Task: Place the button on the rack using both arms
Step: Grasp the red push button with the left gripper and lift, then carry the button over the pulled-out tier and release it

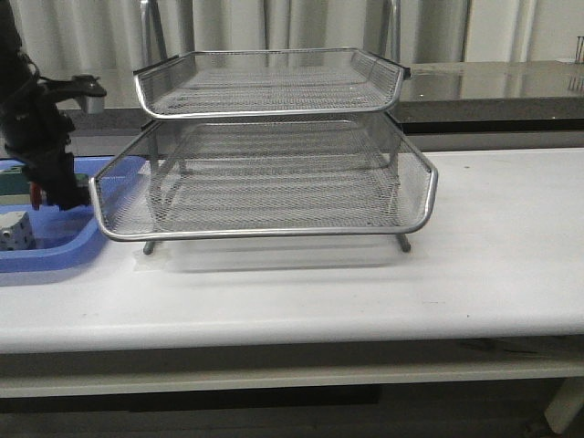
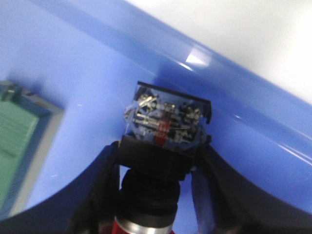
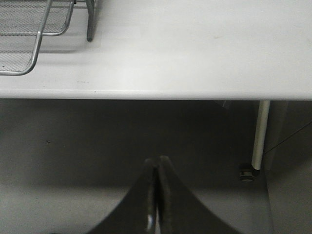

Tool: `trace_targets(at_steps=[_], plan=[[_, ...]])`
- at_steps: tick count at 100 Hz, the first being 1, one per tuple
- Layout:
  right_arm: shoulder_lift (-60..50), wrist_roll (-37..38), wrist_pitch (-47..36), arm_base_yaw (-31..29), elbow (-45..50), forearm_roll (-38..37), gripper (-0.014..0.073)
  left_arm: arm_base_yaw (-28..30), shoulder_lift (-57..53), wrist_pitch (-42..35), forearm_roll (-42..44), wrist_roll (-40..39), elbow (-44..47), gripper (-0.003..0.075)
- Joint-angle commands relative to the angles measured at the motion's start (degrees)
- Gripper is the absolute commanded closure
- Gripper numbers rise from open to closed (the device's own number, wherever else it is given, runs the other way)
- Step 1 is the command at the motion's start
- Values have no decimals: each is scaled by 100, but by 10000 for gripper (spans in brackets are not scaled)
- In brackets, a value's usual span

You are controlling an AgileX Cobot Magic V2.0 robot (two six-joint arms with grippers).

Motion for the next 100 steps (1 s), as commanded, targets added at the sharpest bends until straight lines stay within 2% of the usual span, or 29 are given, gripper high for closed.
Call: trace_targets(at_steps=[1,9,16,22,45,61,82,100], plan=[[32,-12,-324,-29,-190,-43,709,64,-432,367,-163,-240,-662,741],[32,-12,-324,-29,-190,-43,709,95,-444,904,-134,-505,-1172,741],[32,-12,-324,-29,-190,-43,709,135,-562,887,-75,-969,-1489,741],[32,-12,-324,-29,-190,-43,709,158,-711,887,-77,-990,-1643,741],[32,-12,-324,-29,-190,-43,709,171,-1592,887,-72,-1095,-1701,741],[32,-12,-324,-29,-190,-43,709,104,-2145,887,-550,-1248,-1691,741],[32,-12,-324,-29,-190,-43,709,-366,-2723,887,-773,-1347,-1634,741],[32,-12,-324,-29,-190,-43,709,-1077,-3237,887,-654,-1347,-957,741]])
